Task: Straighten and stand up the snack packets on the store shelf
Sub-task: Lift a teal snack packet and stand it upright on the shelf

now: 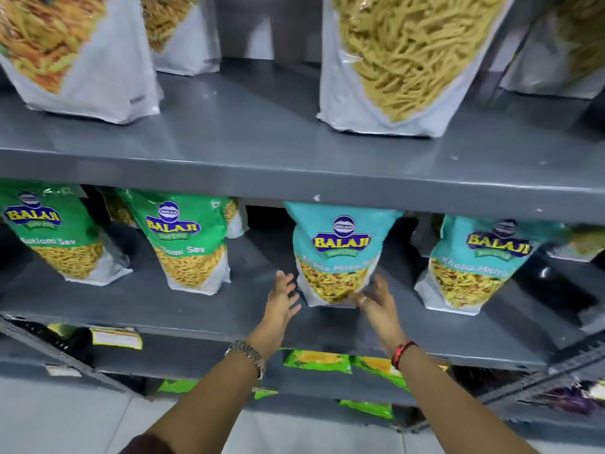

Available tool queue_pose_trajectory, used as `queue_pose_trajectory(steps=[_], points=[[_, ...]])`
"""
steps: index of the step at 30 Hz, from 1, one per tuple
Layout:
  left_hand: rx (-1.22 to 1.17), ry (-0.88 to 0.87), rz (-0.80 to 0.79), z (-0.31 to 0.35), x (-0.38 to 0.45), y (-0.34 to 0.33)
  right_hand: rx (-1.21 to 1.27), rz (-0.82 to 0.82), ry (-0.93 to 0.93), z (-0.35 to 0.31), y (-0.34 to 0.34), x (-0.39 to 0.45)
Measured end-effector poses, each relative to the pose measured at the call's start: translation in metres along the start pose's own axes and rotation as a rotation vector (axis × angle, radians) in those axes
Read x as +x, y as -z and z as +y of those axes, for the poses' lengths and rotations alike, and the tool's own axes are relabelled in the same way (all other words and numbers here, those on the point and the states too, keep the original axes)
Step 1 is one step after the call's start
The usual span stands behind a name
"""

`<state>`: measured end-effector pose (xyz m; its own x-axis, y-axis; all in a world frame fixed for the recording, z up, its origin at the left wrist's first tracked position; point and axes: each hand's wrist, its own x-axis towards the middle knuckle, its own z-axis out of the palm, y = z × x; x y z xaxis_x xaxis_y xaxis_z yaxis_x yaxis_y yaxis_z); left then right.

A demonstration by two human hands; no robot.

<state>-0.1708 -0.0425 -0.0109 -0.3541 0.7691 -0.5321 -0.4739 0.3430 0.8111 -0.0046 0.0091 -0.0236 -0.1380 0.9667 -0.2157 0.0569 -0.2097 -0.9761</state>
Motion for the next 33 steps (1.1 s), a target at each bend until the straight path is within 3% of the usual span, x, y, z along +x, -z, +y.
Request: queue_pose_trajectory(steps=[14,20,25,27,30,33], points=[[0.08,-0.098,0.134,-0.003,-0.014,-0.031,0.025,-0.147,-0.057,-0.005,0.009,0.003],[0.019,-0.079,0.34,-0.034,-0.016,-0.044,-0.03,0.095,0.005,0.012,0.069,-0.011],[0.063,-0.059,0.114,-0.066,-0.016,-0.092,-0.089,0.508,0.113,0.023,0.141,-0.019],[0.086,-0.054,-0.024,-0.067,-0.015,-0.124,-0.115,0.596,0.109,0.023,0.168,-0.011],[0.176,-0.021,-0.181,-0.062,-0.015,-0.17,0.004,0.549,0.031,0.013,0.197,0.004],[0.243,0.004,-0.238,-0.054,-0.017,-0.207,0.152,0.428,-0.079,0.001,0.208,0.019]])
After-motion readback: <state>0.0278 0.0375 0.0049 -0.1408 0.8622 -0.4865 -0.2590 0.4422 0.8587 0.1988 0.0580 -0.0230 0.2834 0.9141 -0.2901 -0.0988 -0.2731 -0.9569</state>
